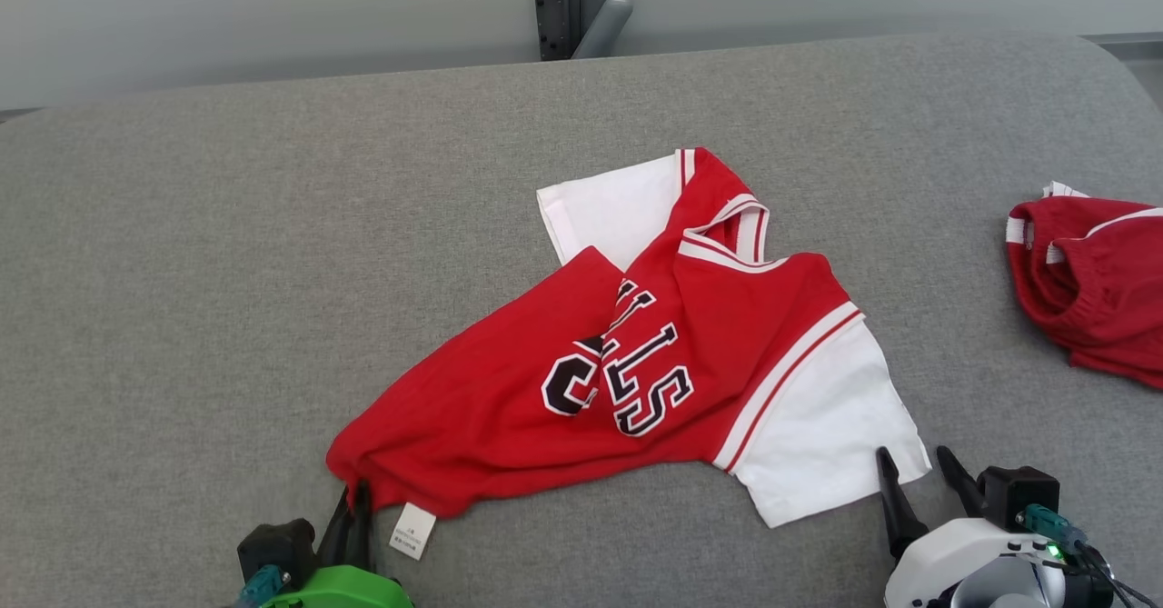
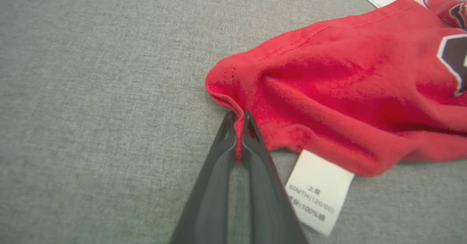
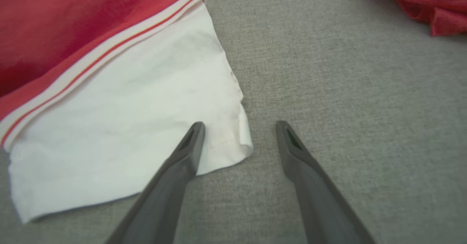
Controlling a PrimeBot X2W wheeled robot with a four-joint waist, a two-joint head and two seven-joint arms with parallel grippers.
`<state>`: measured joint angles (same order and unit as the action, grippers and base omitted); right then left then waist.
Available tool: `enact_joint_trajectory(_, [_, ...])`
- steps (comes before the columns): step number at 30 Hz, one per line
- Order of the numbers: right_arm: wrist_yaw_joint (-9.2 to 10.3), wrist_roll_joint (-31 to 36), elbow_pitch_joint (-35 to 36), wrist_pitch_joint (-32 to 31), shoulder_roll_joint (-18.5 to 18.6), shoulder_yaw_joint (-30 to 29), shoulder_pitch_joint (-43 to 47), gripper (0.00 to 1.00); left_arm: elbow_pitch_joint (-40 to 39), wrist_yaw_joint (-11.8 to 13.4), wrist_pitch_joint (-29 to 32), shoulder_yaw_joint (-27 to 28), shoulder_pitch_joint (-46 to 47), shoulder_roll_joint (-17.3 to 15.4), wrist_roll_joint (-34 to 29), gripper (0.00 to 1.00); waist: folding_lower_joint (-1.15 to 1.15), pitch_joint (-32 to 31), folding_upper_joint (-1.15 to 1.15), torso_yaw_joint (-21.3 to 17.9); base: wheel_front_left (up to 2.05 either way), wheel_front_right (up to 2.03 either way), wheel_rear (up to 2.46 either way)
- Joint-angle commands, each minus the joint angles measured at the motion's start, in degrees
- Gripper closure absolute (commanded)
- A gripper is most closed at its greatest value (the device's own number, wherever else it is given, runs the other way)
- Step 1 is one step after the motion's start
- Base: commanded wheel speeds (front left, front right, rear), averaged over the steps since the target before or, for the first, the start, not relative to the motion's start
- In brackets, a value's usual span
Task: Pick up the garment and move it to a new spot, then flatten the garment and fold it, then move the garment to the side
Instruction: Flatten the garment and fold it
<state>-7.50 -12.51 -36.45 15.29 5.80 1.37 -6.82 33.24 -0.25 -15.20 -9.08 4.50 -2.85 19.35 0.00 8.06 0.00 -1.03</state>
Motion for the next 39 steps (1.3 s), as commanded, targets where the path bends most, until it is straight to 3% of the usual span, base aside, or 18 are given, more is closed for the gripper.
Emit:
enact_joint_trajectory(1, [0.02,-0.3,-1.8,-0.3,-0.3,0.7,-0.6,0.00,-1.0,-0.4,0.1,0.2,0.4,-0.1,-0.6,1.00,0.00,0.1,0.00,0.1,0.00,0.00,0.00])
enact_joint_trajectory(2, [0.01,-0.7,-2.7,-0.4,-0.3,1.1,-1.0,0.15,-1.7,-0.4,0.1,0.5,0.6,-0.1,-0.9,1.00,0.00,0.1,0.00,0.2,0.00,0.00,0.00])
enact_joint_trajectory(3, [0.01,-1.4,-3.3,-0.4,-0.5,1.4,-1.3,1.00,-2.3,-0.5,0.1,0.7,0.4,-0.1,-1.0,1.00,0.00,0.1,0.00,0.2,0.00,0.00,0.00])
enact_joint_trajectory(10, [0.01,-6.1,1.1,-0.2,0.8,2.4,-4.0,1.00,-8.6,-1.9,0.1,2.6,-0.4,-0.1,-3.2,1.00,0.00,-1.2,0.00,-0.5,0.00,0.00,0.00])
enact_joint_trajectory(18, [0.01,-12.9,17.5,-0.1,2.9,2.8,-9.3,1.00,-20.0,-4.5,0.1,6.4,4.2,-0.9,-7.5,1.00,0.00,-6.7,0.00,-1.7,0.00,0.00,0.00])
enact_joint_trajectory(23, [0.01,-16.6,25.9,-0.2,5.8,3.2,-17.7,1.00,-25.3,-6.0,0.1,7.6,11.1,-4.8,-8.8,1.00,0.00,-8.9,0.00,-2.0,0.00,0.00,0.00])
enact_joint_trajectory(30, [0.01,-19.8,31.2,-2.6,10.1,3.6,-29.3,1.00,-30.8,-6.9,4.2,7.5,24.5,-14.6,-9.3,1.00,0.00,-9.1,0.00,-1.4,0.00,0.00,0.00])
enact_joint_trajectory(35, [0.01,-19.3,32.7,-5.3,12.1,3.1,-34.5,1.00,-31.7,-7.2,9.3,5.9,31.3,-18.7,-8.8,1.00,0.00,-6.6,0.00,-0.9,0.00,0.00,0.00])
enact_joint_trajectory(39, [0.01,-18.5,32.0,-8.8,13.2,4.4,-38.3,1.00,-30.5,-7.2,12.1,3.3,36.4,-19.5,-6.5,1.00,0.00,-1.6,0.00,-0.3,0.00,0.00,0.00])
